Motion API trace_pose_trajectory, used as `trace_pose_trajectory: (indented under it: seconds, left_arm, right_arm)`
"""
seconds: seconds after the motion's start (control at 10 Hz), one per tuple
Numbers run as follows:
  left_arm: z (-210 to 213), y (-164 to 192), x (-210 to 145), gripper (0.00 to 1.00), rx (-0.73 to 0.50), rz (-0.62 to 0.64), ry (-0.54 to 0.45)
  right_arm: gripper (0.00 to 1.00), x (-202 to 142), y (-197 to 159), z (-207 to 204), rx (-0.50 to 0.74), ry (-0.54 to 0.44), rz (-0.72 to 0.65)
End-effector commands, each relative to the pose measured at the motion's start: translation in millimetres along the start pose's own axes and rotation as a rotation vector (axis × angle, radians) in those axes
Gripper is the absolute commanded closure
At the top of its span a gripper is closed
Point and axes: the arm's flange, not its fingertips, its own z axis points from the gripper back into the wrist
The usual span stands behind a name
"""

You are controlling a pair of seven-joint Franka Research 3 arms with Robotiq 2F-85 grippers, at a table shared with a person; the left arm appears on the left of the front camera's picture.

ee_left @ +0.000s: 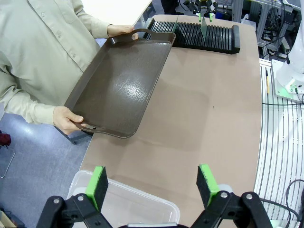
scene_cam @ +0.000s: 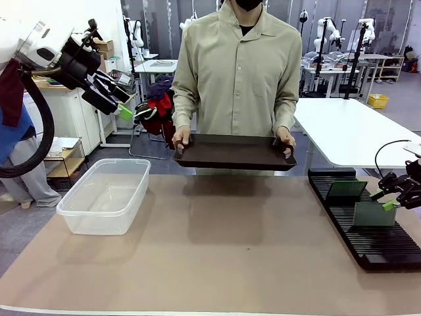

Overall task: Sort PCBs into racks and boxes based on the side picked up.
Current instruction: If the short side of the Blank PCB is picked up, insert it into the PCB Rack ; if the long side is picked up, place it in the Organizing box.

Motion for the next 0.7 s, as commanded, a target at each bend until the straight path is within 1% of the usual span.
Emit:
trace_pose_trajectory:
  seconds: [0.0, 0.1, 0.2, 0.3, 0.4, 0.6]
  left_arm:
    - [-1, 0, -2, 0.00, -0.011, -0.006, -0.016]
    - [-1, 0, -2, 0.00, -0.011, -0.006, -0.016]
    - [-1, 0, -2, 0.00, -0.011, -0.006, -0.016]
    - [-1, 0, -2, 0.00, -0.011, -0.006, -0.016]
    - [-1, 0, -2, 0.00, -0.011, -0.006, -0.016]
    - [-1, 0, -2, 0.00, -0.011, -0.006, -0.016]
  right_arm:
    - [0.00, -1, 4, -2, -0.010, 0.026, 0.016]
    - [0.36, 1, 3, 0, -0.030, 0.025, 0.016]
    - [0.00, 5, 3, 4, -0.050, 0.018, 0.018]
    - [0.16, 11, 2, 12, -0.071, 0.024, 0.002]
    - [0.00, 18, 2, 17, -0.090, 0.025, -0.021]
    - [0.00, 34, 1, 29, -0.097, 0.019, -0.081]
